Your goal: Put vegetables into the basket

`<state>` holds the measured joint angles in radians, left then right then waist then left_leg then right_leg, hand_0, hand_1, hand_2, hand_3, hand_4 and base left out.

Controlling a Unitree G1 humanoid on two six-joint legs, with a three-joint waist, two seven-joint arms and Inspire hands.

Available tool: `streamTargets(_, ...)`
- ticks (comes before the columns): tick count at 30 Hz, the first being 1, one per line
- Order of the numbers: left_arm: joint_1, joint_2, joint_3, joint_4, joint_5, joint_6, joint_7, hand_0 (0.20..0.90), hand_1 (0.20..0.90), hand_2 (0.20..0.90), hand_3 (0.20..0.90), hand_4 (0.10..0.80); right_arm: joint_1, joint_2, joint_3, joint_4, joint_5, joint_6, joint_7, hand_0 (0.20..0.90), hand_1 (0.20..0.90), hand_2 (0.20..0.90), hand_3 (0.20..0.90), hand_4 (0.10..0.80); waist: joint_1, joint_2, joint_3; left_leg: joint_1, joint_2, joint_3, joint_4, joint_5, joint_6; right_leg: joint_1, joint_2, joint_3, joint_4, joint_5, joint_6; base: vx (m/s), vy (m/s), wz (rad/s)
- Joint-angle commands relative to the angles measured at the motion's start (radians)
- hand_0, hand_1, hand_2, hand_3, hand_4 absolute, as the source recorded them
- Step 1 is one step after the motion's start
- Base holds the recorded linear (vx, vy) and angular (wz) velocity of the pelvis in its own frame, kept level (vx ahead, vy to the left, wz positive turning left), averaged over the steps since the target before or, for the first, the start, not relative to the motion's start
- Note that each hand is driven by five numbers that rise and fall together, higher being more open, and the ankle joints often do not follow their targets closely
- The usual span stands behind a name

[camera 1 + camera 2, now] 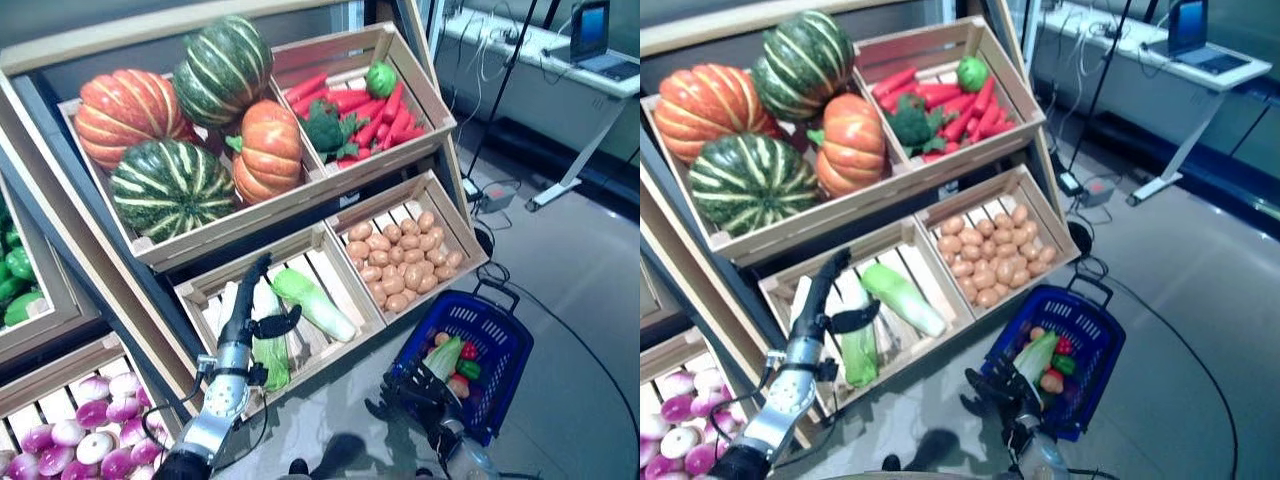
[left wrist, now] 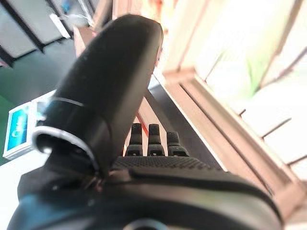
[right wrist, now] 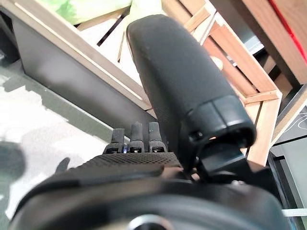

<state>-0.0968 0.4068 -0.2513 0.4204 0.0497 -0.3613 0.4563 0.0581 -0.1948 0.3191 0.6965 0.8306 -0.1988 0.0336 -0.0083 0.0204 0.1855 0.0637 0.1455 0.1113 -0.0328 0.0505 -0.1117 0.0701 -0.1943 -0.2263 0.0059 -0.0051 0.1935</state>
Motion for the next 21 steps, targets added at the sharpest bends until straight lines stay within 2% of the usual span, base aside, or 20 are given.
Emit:
streamTargets(1,-0.165,0.047,0.035,-0.024,0.078,-0.034,0.125,0.9,0.9,0.9,0.9,0.8,-0.056,0.0,-0.022,-0.145,-0.008,-0.057,0.026,0.9,0.9,0.9,0.9,0.8,0.005,-0.016,0.056,-0.079,0.01,-0.012,0.182,-0.055,0.01,-0.084,-0.037,0.022,0.244,-0.07,-0.081,-0.048,0.036,0.0)
streamTargets(4,-0.196,0.053,0.033,-0.009,0.085,-0.012,0.185,0.9,0.9,0.9,0.9,0.8,-0.061,-0.015,-0.01,-0.186,-0.008,-0.057,0.021,0.9,0.9,0.9,0.9,0.8,-0.004,-0.023,0.095,-0.15,0.021,-0.01,0.287,-0.084,0.005,-0.145,-0.05,0.041,0.333,-0.099,-0.087,-0.077,0.047,-0.07)
streamTargets(10,-0.3,0.053,0.032,0.075,0.012,0.025,0.32,0.9,0.9,0.9,0.9,0.8,-0.114,-0.063,-0.002,-0.262,0.0,-0.074,-0.001,0.9,0.9,0.9,0.9,0.8,-0.024,-0.035,0.177,-0.336,0.032,-0.025,0.512,-0.161,0.017,-0.329,-0.066,0.093,0.581,-0.181,-0.107,-0.12,0.068,-0.1)
streamTargets(13,-0.325,0.052,0.034,0.09,0.0,0.039,0.334,0.9,0.9,0.9,0.9,0.8,-0.129,-0.07,-0.003,-0.273,-0.005,-0.073,-0.014,0.9,0.9,0.9,0.9,0.8,-0.028,-0.038,0.191,-0.38,0.032,-0.025,0.566,-0.183,0.019,-0.378,-0.068,0.105,0.644,-0.201,-0.109,-0.087,0.051,-0.03)
streamTargets(21,-0.473,0.058,0.058,0.218,-0.092,0.082,0.42,0.9,0.9,0.9,0.9,0.8,-0.255,-0.104,-0.005,-0.269,-0.005,-0.056,-0.081,0.9,0.9,0.9,0.9,0.8,-0.037,-0.044,0.242,-0.562,0.039,-0.048,0.774,-0.27,0.022,-0.593,-0.092,0.154,0.871,-0.271,-0.107,-0.097,0.046,-0.02)
